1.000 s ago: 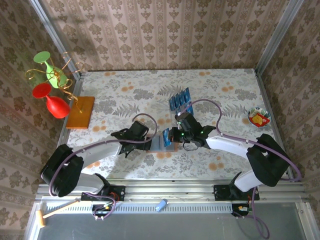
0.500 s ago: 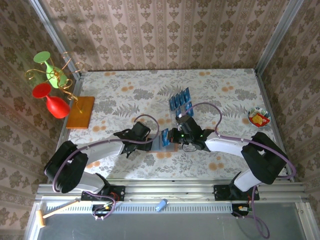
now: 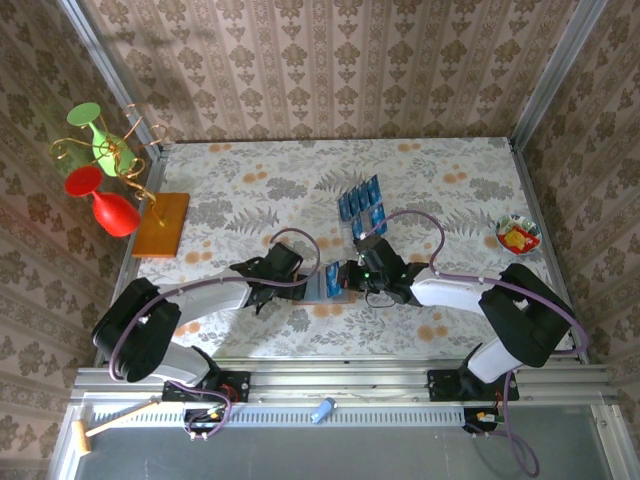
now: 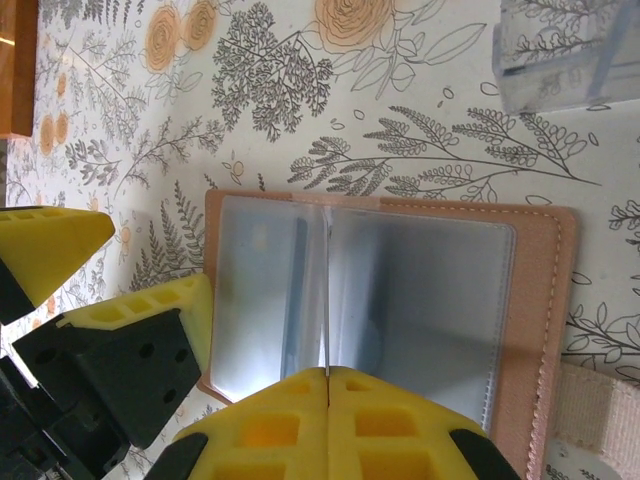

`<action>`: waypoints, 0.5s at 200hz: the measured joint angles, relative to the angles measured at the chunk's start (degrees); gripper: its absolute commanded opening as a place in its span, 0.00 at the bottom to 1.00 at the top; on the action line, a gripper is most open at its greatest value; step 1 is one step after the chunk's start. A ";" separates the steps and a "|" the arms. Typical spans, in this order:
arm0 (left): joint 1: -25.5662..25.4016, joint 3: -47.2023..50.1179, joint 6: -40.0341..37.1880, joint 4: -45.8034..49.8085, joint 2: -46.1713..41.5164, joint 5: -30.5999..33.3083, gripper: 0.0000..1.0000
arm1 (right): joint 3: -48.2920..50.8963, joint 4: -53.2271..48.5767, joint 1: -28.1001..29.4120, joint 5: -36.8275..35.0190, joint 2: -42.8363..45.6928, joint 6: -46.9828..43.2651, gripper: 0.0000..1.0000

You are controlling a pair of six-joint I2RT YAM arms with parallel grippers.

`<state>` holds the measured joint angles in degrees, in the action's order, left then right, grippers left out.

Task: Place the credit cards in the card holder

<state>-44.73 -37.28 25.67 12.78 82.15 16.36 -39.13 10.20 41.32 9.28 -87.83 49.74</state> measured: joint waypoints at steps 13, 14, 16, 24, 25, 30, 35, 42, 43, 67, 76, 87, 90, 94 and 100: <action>-0.20 0.00 0.00 -0.07 0.24 0.07 1.00 | 0.11 0.00 0.00 0.00 0.00 0.00 0.00; -0.20 0.00 0.00 -0.07 0.26 0.07 1.00 | 0.11 0.00 0.00 0.00 0.00 0.00 0.00; -0.22 0.00 0.00 -0.09 0.31 0.07 1.00 | 0.11 0.00 0.00 0.00 0.00 0.00 0.00; -0.26 0.00 0.00 -0.17 0.39 0.07 1.00 | 0.15 0.00 0.00 -0.02 0.00 0.02 0.00; -0.26 0.00 0.00 -0.17 0.39 0.07 1.00 | 0.17 0.00 0.00 0.00 0.00 0.04 0.00; -0.31 0.00 0.00 -0.24 0.42 0.07 1.00 | 0.20 0.04 0.00 0.00 0.00 0.07 0.00; -0.31 0.00 0.00 -0.31 0.42 0.11 1.00 | 0.22 0.04 0.00 0.00 0.00 0.15 0.00; -0.31 0.00 0.00 -0.39 0.42 0.17 1.00 | 0.26 0.07 0.00 0.00 0.00 0.20 0.00; -0.31 0.00 0.00 -0.39 0.42 0.17 1.00 | 0.26 0.07 0.00 0.00 0.00 0.20 0.00; -0.31 0.00 0.02 -0.39 0.42 0.26 1.00 | 0.37 0.37 0.00 0.00 0.02 0.48 0.00; -0.31 0.00 0.02 -0.39 0.42 0.39 1.00 | 0.42 0.44 0.00 0.00 0.07 0.66 0.00; -0.31 0.02 0.04 -0.37 0.39 0.61 1.00 | 0.66 0.79 0.00 -0.02 0.20 1.09 0.00; -0.31 0.02 0.04 -0.37 0.39 0.68 1.00 | 0.72 0.85 0.00 0.00 0.22 1.14 0.00; -0.31 0.07 0.04 -0.35 0.39 0.72 1.00 | 0.76 0.92 0.00 0.00 0.24 1.29 0.00; -0.31 0.11 0.04 -0.35 0.39 0.87 1.00 | 0.79 1.09 0.00 0.00 0.26 1.46 0.00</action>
<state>-45.04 -37.17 25.71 12.43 82.54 17.23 -38.35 11.29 41.32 9.28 -87.57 51.20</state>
